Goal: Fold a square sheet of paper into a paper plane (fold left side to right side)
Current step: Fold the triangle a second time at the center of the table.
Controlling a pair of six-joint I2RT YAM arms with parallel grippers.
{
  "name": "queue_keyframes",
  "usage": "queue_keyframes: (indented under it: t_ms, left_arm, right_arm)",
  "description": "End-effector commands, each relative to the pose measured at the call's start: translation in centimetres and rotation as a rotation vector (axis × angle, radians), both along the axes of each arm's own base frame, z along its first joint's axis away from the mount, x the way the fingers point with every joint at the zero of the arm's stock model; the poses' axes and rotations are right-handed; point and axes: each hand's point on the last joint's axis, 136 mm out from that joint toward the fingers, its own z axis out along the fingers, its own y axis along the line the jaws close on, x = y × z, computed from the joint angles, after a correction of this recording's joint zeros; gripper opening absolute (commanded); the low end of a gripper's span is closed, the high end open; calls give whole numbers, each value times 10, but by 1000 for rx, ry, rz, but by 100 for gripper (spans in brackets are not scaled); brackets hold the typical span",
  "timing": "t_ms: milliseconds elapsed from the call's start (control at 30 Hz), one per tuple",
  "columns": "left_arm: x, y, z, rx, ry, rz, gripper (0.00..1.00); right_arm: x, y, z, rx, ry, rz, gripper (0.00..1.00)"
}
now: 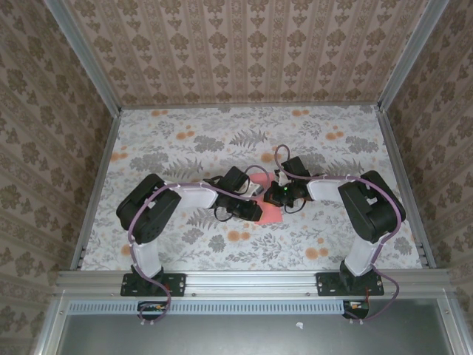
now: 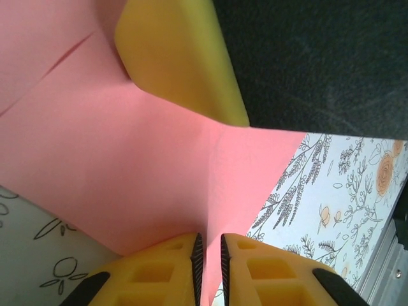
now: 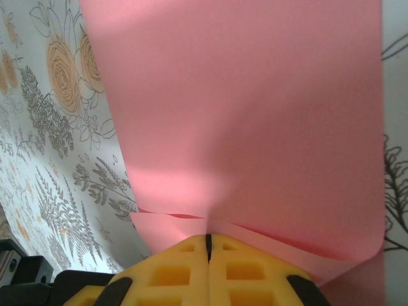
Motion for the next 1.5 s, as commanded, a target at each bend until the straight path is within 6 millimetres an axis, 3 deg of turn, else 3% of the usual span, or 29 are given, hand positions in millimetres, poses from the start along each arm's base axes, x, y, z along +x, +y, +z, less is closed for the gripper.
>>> queue_keyframes:
  t_ms: [0, 167, 400, 633, 967, 1467]
  left_arm:
    - [-16, 17, -29, 130, 33, -16, 17]
    - [-19, 22, -35, 179, 24, -19, 15]
    - [-19, 23, -35, 195, 9, -20, 14]
    - [-19, 24, -34, 203, 5, -18, 14]
    - [-19, 25, -36, 221, 6, -17, 14]
    - [-21, 32, -41, 246, 5, -21, 13]
  right_arm:
    - [-3, -11, 7, -38, -8, 5, 0]
    - [-12, -18, 32, -27, -79, 14, 0]
    - [-39, -6, 26, 15, -58, 62, 0]
    - [-39, 11, 22, 48, -54, 91, 0]
    - [-33, 12, 4, 15, -33, 81, 0]
    - [-24, -18, -11, -154, -20, 97, 0]
